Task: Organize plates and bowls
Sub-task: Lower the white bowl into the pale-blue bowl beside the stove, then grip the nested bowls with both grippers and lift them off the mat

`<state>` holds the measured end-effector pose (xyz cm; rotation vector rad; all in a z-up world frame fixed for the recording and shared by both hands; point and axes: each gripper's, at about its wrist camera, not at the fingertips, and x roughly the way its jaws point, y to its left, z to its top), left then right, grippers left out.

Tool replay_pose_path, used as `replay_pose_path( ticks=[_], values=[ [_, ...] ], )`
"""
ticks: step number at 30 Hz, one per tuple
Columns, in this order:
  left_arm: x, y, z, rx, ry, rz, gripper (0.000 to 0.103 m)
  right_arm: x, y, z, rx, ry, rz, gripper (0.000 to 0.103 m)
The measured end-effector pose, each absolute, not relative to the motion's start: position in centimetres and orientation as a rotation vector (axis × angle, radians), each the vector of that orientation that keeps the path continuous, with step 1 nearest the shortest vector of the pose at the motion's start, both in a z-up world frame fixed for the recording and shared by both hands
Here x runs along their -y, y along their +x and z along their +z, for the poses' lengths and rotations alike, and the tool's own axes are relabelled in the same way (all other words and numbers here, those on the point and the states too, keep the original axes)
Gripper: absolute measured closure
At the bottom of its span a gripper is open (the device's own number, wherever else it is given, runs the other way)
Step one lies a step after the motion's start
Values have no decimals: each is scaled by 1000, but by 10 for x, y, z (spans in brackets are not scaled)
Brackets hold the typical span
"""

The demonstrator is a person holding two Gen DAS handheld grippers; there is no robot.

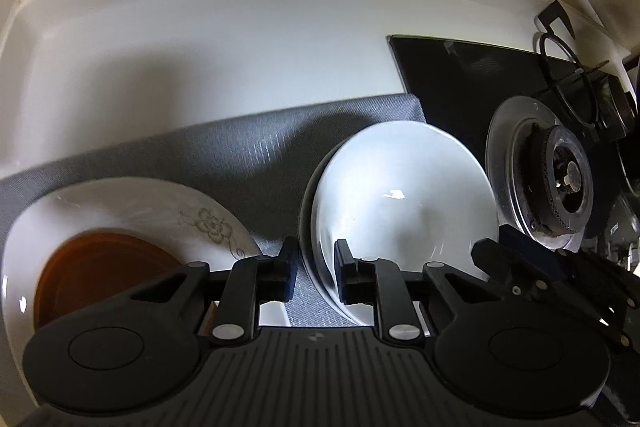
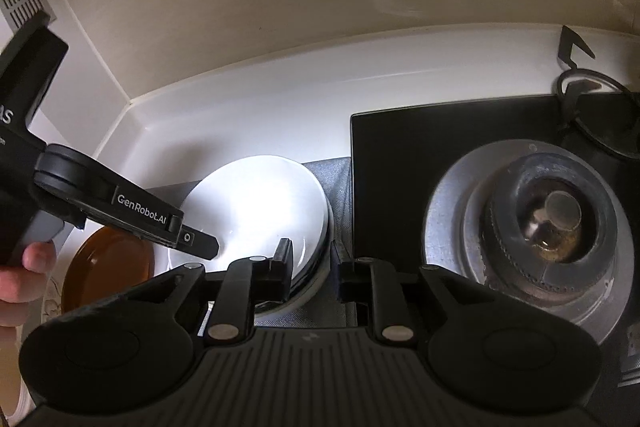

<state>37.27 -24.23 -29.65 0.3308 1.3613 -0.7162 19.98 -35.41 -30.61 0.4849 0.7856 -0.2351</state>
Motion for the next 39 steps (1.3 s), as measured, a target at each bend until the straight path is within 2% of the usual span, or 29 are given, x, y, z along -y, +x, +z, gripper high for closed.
replay_pose_path(
  ticks=[1,2,3,5,6,7,8,13,17,18,21,28,39],
  values=[
    [242,373,-299,-1379,323,-721,82,356,199,-307,-788,500,-238,67],
    [243,374,-302,-1393,322,-724,80,358,199,-309,-788,521,-238,50],
    [245,373,-306,-1401,326,-728,78,360,201,-311,-794,538,-234,43],
    [252,363,-307,-1359,405,-763,72,362,205,-319,-801,572,-216,44],
    [256,355,-306,-1320,457,-775,69,363,209,-325,-815,595,-196,54],
    [257,348,-304,-1296,483,-782,69,362,212,-330,-830,610,-191,58],
    [256,344,-303,-1292,486,-786,69,360,213,-331,-842,587,-218,67],
    [239,325,-303,-1342,427,-805,69,358,197,-332,-871,568,-226,77],
    [237,322,-309,-1324,379,-773,66,357,194,-333,-859,564,-191,69],
    [238,322,-311,-1326,373,-769,63,357,197,-335,-870,551,-191,69],
    [240,315,-306,-1307,411,-776,66,357,202,-340,-879,547,-207,74],
    [224,303,-272,-1313,349,-752,67,356,189,-310,-848,548,-190,75],
    [109,297,-214,-1259,53,-527,67,288,226,-238,-835,374,46,75]
  ],
)
